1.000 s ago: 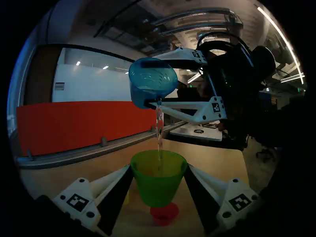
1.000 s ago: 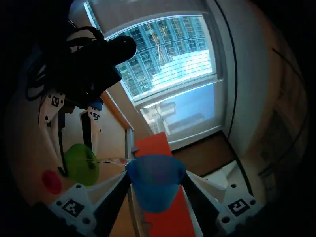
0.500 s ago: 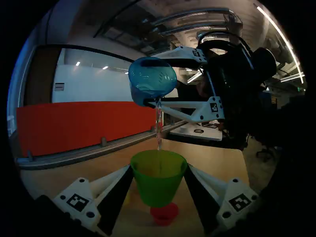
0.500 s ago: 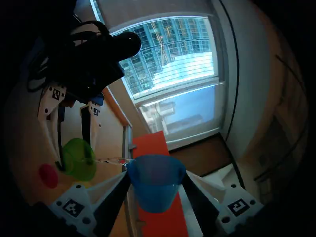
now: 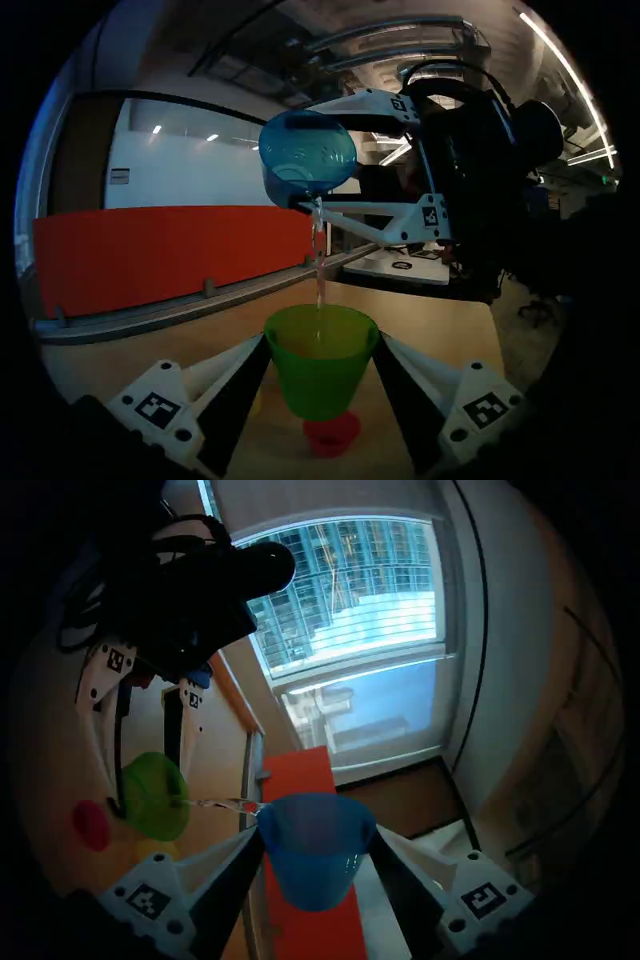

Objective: Pour water

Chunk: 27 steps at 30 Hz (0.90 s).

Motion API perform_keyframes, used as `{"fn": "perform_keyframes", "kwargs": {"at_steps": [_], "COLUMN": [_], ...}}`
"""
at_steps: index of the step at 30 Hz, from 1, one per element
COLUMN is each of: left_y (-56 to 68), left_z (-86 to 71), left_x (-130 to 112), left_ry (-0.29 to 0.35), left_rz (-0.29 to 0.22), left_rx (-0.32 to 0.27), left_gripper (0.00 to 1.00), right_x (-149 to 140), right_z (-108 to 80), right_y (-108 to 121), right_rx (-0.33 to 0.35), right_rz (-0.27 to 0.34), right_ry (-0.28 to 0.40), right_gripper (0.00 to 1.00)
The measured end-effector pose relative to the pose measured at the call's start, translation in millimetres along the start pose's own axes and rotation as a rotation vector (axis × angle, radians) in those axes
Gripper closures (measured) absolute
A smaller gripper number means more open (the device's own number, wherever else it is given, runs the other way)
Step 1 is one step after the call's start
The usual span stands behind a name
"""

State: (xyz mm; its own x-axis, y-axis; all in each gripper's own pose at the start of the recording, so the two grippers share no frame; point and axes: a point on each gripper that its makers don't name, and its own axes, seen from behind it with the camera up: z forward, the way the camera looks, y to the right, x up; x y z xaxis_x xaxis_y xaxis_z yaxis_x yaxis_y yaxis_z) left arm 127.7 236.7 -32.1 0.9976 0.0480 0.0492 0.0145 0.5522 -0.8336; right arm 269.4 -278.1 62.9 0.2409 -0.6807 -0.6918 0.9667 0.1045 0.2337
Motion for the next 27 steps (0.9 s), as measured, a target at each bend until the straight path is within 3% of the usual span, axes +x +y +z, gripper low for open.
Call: {"fn": "perform_keyframes", "kwargs": {"at_steps": [27], "left_y": [-2.1], "left_z": [0.9], "left_x": [-0.2], "left_ry": [0.000], "left_rz": [-0.001], "left_rx": [0.002], "left_gripper": [0.13], "right_x": [3.8], "right_z": [6.3], "right_y": [7.1], "right_rx": [-0.025], "right_rz": [-0.129], "right_ry": [-0.007], "right_gripper": [0.10]}}
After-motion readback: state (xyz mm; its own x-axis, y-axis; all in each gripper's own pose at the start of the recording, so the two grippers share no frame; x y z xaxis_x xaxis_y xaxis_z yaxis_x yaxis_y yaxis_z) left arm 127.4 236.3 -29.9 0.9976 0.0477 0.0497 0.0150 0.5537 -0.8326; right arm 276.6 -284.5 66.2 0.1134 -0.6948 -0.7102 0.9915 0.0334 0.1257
